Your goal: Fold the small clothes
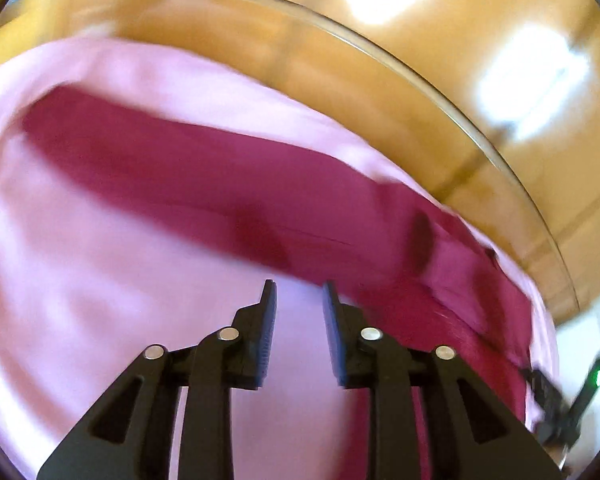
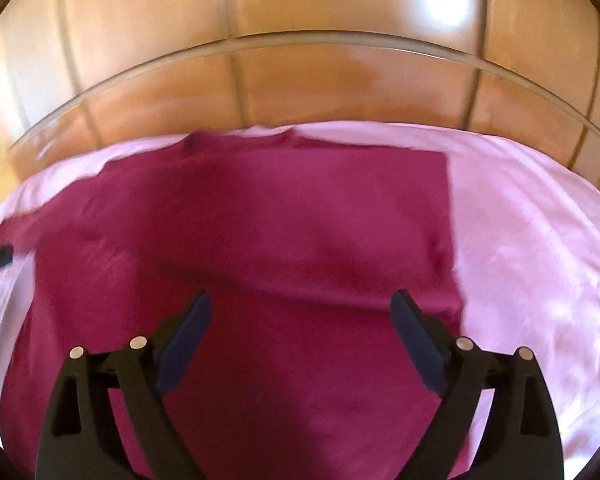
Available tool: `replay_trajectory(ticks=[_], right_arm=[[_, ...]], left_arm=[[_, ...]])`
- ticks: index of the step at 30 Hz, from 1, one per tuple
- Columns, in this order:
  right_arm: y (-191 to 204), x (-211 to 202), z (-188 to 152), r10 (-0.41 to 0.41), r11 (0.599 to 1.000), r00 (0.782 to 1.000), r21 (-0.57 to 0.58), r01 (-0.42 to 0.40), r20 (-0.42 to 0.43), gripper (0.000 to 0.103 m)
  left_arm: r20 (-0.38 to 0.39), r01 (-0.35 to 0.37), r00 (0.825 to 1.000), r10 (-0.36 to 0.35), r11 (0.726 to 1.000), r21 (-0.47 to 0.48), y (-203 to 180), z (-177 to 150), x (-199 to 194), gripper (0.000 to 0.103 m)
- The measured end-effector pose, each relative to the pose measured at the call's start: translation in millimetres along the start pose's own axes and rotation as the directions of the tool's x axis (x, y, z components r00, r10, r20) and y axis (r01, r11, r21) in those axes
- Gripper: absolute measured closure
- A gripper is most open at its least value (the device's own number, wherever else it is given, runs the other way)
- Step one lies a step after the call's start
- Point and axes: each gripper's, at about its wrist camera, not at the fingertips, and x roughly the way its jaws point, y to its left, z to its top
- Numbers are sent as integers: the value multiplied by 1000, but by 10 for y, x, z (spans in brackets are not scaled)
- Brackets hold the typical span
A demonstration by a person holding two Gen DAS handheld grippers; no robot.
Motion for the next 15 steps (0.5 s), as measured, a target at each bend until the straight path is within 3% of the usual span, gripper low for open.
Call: replay_trajectory(ticks=[1, 4, 8, 10, 15], right_arm=[[70, 20, -58, 5, 1000, 1000, -21, -5, -15, 9], [255, 176, -202, 23, 998, 995, -62, -29, -95, 3], [296, 252, -250, 2, 997, 996, -76, -8, -86, 2], [243, 282, -250, 22, 998, 996, -55, -27, -88, 2], [319, 254, -263, 8, 998, 997, -62, -14, -82, 2]], left_arm=[[15, -9, 1000, 9, 999, -34, 152, 9, -72, 53], [69, -31, 997, 46, 979, -204, 812, 79, -318, 53], [114, -44, 989, 94, 925, -378, 1539, 224, -547, 53], [128, -54, 984, 121, 900, -433, 1790, 322, -610, 53], [138, -31, 984, 110, 877, -479, 1975, 618, -553, 56]])
